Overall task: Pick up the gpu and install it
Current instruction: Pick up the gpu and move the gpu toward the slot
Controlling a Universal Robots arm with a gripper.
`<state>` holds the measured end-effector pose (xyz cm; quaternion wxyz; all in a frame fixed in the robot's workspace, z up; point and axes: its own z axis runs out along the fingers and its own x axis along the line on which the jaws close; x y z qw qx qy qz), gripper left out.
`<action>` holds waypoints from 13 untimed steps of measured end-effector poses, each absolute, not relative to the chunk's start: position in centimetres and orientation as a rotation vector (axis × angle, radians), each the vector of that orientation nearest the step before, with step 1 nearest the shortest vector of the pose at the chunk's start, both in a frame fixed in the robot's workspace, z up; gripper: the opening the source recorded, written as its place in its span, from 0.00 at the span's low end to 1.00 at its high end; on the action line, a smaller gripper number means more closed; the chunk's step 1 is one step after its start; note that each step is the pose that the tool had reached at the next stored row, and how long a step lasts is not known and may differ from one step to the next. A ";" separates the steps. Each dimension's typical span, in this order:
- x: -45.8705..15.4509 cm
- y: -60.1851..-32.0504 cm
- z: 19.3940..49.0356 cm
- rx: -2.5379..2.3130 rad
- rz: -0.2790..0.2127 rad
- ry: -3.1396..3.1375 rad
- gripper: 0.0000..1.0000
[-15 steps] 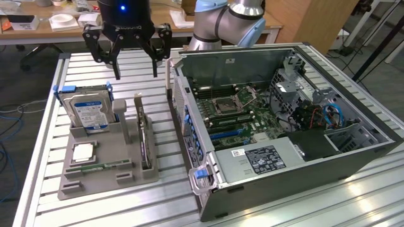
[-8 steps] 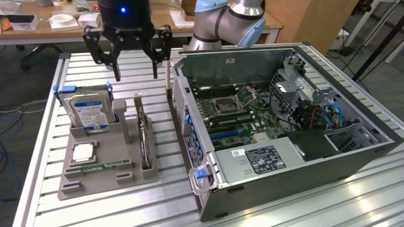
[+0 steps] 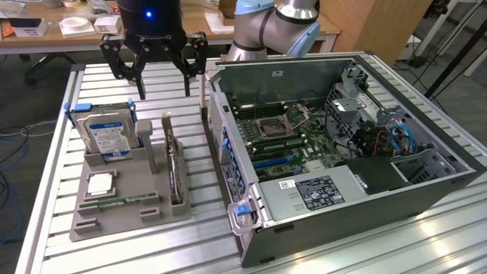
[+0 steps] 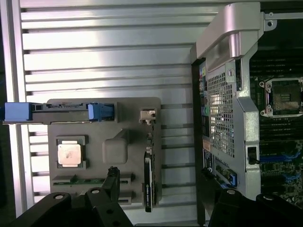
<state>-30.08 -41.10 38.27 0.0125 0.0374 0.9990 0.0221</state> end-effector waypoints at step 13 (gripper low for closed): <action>-30.1 -41.1 37.9 0.117 0.069 3.114 0.76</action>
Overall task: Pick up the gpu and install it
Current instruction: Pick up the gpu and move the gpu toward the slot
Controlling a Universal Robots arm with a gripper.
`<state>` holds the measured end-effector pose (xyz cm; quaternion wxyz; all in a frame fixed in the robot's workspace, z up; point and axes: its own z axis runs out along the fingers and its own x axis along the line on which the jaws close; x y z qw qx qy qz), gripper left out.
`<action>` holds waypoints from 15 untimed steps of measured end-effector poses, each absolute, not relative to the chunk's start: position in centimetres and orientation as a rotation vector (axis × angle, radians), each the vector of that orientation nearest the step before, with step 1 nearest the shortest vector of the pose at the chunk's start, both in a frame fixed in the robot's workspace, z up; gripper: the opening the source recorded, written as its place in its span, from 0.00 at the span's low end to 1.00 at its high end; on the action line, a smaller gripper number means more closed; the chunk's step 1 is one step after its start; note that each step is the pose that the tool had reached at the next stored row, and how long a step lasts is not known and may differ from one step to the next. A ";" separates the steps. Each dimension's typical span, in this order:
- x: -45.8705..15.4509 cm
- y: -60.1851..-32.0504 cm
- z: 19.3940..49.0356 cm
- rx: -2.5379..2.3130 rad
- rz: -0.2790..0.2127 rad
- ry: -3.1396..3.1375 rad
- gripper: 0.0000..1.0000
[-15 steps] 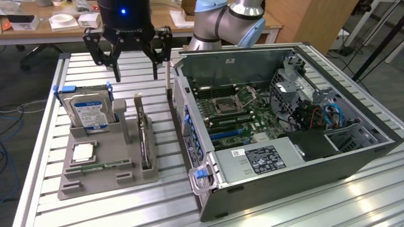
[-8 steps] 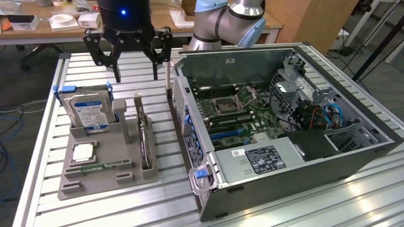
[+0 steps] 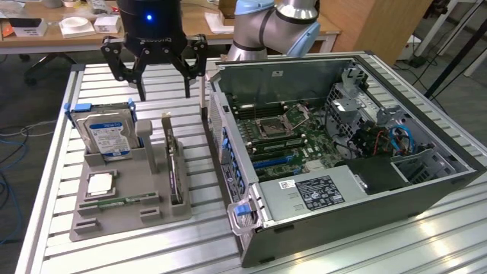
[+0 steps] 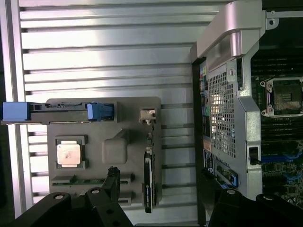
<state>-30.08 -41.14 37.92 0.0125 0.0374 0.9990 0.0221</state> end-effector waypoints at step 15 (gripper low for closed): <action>-30.1 -41.1 37.2 0.117 0.069 3.114 0.76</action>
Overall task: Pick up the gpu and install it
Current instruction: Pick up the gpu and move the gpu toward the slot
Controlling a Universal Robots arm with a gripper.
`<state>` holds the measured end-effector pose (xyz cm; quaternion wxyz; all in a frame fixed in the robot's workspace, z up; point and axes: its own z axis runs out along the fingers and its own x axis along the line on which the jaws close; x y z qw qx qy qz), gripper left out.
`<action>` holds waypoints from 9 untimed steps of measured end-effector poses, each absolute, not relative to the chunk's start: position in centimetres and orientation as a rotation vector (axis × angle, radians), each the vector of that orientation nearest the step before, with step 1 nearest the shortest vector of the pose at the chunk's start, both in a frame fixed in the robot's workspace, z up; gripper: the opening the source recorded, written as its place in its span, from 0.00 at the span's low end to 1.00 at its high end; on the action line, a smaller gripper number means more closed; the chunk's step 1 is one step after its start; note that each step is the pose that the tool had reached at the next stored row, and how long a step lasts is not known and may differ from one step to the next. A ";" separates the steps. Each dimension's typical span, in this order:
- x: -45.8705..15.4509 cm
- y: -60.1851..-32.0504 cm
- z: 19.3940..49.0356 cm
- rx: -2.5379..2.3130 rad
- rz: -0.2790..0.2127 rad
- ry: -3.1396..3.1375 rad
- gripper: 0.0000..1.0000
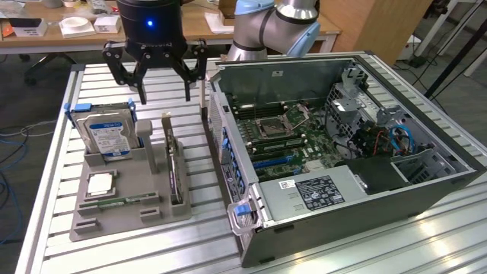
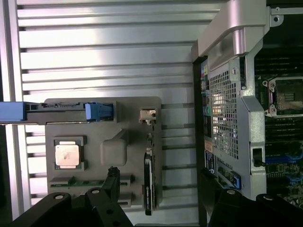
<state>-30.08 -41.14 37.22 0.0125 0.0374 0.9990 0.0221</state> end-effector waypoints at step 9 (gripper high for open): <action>-30.1 -41.1 36.7 0.117 0.069 3.114 0.76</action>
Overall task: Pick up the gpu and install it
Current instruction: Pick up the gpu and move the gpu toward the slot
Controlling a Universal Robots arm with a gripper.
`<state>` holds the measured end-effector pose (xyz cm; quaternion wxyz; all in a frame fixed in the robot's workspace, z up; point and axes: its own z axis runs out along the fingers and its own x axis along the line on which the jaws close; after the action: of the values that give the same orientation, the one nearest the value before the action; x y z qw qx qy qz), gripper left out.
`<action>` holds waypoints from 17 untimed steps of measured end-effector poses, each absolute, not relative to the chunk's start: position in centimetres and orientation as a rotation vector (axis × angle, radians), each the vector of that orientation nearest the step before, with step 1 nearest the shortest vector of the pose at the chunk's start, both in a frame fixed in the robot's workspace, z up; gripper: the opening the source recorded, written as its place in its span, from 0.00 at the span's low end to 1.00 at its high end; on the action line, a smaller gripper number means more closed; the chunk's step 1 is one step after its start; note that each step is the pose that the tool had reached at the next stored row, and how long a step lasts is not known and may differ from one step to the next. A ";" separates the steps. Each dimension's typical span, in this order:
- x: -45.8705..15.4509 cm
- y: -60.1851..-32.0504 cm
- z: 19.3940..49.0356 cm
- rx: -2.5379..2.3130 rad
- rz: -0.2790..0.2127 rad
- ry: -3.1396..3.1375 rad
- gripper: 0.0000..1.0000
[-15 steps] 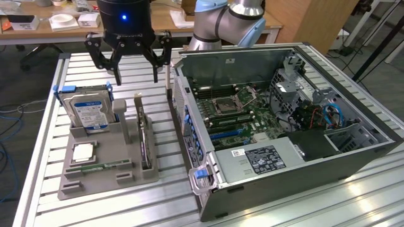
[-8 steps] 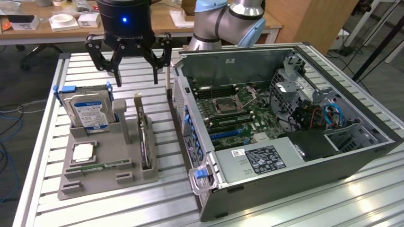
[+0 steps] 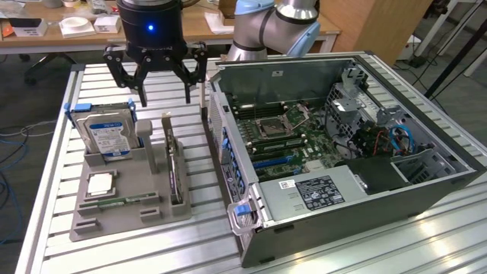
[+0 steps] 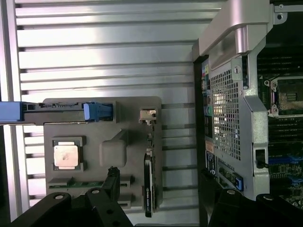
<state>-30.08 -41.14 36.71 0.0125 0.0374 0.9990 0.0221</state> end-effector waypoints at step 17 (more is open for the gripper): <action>-30.1 -41.1 35.8 0.117 0.069 3.114 0.76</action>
<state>-30.08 -41.14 35.78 0.0125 0.0374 0.9990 0.0221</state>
